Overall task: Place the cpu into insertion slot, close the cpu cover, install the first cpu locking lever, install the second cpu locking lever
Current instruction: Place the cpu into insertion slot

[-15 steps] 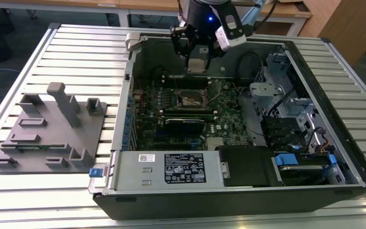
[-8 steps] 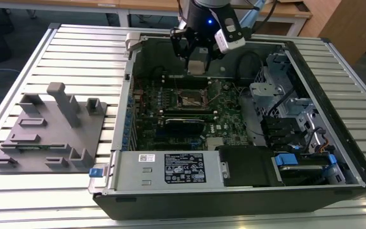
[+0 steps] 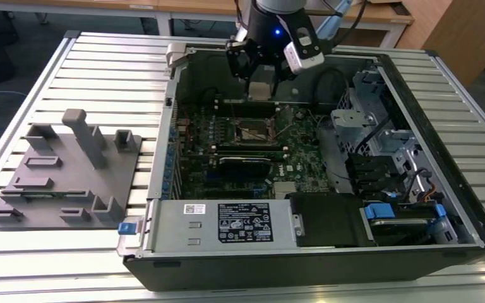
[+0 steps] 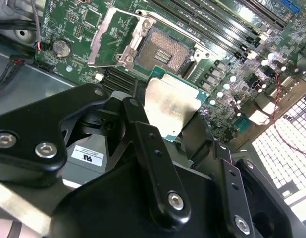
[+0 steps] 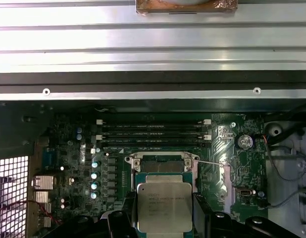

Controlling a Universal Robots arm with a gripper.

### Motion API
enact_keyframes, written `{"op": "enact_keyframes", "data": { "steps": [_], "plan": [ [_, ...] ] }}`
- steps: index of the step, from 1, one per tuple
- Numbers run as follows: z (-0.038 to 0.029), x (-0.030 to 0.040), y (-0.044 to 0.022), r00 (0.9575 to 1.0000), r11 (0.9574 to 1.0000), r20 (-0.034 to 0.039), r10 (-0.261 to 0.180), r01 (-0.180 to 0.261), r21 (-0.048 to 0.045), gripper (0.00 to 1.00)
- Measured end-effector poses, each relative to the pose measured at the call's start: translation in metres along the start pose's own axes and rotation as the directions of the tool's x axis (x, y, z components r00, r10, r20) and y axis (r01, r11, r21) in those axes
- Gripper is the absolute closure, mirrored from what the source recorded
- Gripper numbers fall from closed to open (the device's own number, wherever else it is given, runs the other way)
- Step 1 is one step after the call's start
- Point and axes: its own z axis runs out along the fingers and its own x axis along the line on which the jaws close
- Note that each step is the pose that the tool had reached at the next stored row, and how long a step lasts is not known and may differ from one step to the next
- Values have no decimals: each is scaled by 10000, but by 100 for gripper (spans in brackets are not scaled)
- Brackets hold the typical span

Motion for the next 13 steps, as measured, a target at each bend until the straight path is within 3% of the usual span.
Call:
{"op": "enact_keyframes", "data": {
  "steps": [13],
  "plan": [
    [82, -1, -7, 10000, 10000, 0, 0, 0, 0, 46]
  ]
}}
